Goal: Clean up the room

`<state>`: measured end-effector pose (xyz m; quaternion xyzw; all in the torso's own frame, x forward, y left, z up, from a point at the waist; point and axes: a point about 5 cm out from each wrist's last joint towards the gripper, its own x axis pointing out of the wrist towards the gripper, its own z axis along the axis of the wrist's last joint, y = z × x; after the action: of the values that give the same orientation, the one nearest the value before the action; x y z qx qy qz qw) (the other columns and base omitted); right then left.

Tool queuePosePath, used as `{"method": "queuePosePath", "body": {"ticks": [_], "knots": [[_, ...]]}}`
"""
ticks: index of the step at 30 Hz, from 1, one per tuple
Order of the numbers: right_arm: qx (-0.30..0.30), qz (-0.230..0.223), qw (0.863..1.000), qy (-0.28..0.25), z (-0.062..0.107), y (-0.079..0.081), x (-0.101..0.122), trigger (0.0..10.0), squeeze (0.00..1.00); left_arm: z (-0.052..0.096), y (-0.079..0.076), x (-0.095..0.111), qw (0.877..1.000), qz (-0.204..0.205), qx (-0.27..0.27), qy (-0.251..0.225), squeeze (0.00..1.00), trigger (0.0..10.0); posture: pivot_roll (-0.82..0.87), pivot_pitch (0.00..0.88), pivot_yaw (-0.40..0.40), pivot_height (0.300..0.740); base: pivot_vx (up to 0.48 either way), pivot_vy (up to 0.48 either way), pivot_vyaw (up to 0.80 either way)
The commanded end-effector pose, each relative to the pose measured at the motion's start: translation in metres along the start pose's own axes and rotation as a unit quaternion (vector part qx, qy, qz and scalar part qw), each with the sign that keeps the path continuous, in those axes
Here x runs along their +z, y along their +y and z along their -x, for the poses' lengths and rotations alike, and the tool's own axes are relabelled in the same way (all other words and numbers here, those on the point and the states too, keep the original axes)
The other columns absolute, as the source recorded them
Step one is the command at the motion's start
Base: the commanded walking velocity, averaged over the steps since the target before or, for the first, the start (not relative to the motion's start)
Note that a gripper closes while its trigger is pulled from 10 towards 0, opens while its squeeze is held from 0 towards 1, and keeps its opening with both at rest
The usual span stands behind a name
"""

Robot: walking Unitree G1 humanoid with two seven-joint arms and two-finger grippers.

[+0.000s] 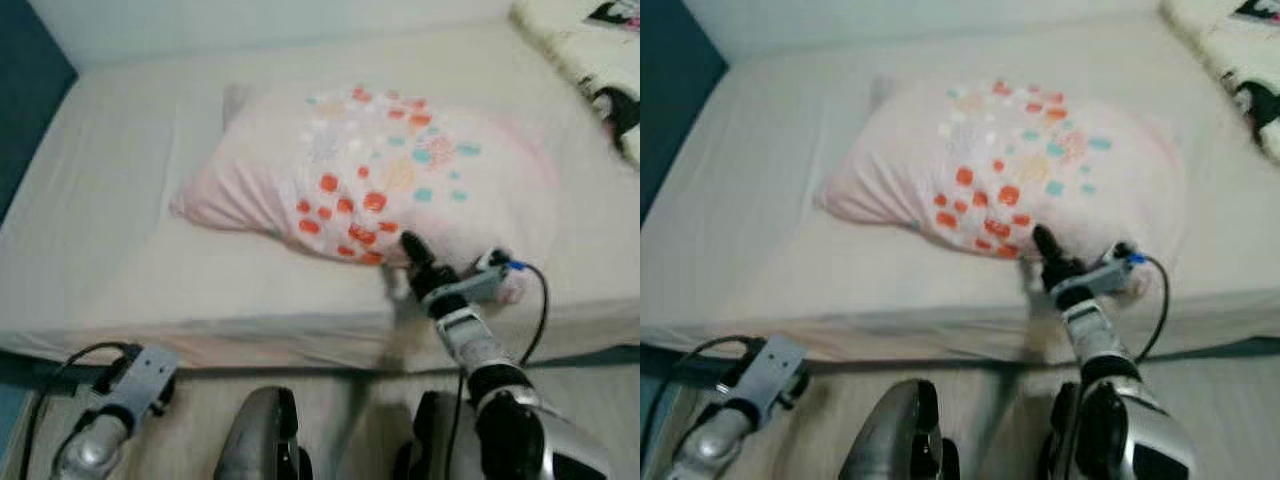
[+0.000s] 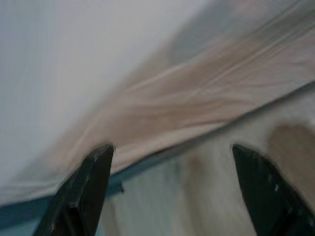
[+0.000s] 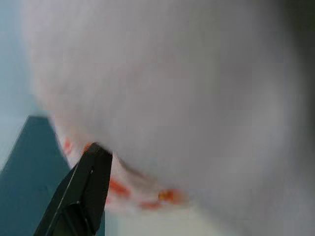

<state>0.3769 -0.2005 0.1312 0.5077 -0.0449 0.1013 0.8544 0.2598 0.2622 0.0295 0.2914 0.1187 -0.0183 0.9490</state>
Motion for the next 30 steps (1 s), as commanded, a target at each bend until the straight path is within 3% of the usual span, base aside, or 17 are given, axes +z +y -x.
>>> {"method": "queuePosePath", "body": {"ticks": [1, 5, 10, 15, 18, 20, 24, 30], "knots": [[-0.025, -0.015, 0.999, -0.012, 0.002, -0.005, 0.0, 10.0, 0.0, 0.009, 0.006, -0.006, 1.0, -0.001, -0.002, 0.008, 0.0, 10.0, 0.37, 0.469, 0.128, 0.55, 0.0, 0.0, 0.0], [-0.037, -0.017, 0.999, -0.025, 0.0, -0.005, 0.007, 10.0, 0.0, 0.016, 0.008, 0.002, 1.0, -0.008, -0.007, -0.015, 0.0, 10.0, 0.39, 0.5, 0.139, 0.535, 0.0, 0.0, 0.0], [-0.008, -0.016, 0.999, -0.043, -0.006, 0.004, 0.018, 10.0, 0.0, 0.026, 0.01, 0.008, 1.0, -0.011, -0.008, -0.026, 0.0, 10.0, 0.42, 0.516, 0.147, 0.515, 0.0, 0.0, 0.0], [0.072, -0.012, 0.993, -0.089, -0.021, 0.033, 0.044, 10.0, 0.0, 0.035, 0.009, 0.011, 0.999, -0.022, -0.021, -0.03, 0.0, 10.0, 0.42, 0.513, 0.149, 0.5, 0.0, 0.0, 0.0], [0.101, -0.003, 0.987, -0.122, -0.025, 0.045, 0.062, 10.0, 0.0, 0.037, 0.006, 0.011, 0.999, -0.021, -0.025, -0.026, 0.0, 10.0, 0.41, 0.503, 0.146, 0.5, 0.0, 0.0, 0.0], [0.101, -0.003, 0.987, -0.122, -0.025, 0.045, 0.062, 10.0, 0.0, 0.037, 0.006, 0.011, 0.999, -0.021, -0.025, -0.026, 0.0, 10.0, 0.41, 0.503, 0.146, 0.5, 0.0, 0.0, 0.0], [0.111, 0.008, 0.977, -0.18, -0.024, 0.057, 0.101, 10.0, 0.0, 0.034, -0.002, 0.016, 0.999, -0.021, -0.035, -0.027, 0.0, 10.0, 0.38, 0.485, 0.139, 0.5, 0.0, 0.0, 0.0], [0.12, 0.035, 0.972, -0.196, -0.021, 0.063, 0.123, 10.0, 0.0, 0.032, -0.006, 0.021, 0.999, -0.016, -0.039, -0.025, 0.0, 10.0, 0.37, 0.476, 0.133, 0.5, 0.0, 0.0, 0.0]]}}
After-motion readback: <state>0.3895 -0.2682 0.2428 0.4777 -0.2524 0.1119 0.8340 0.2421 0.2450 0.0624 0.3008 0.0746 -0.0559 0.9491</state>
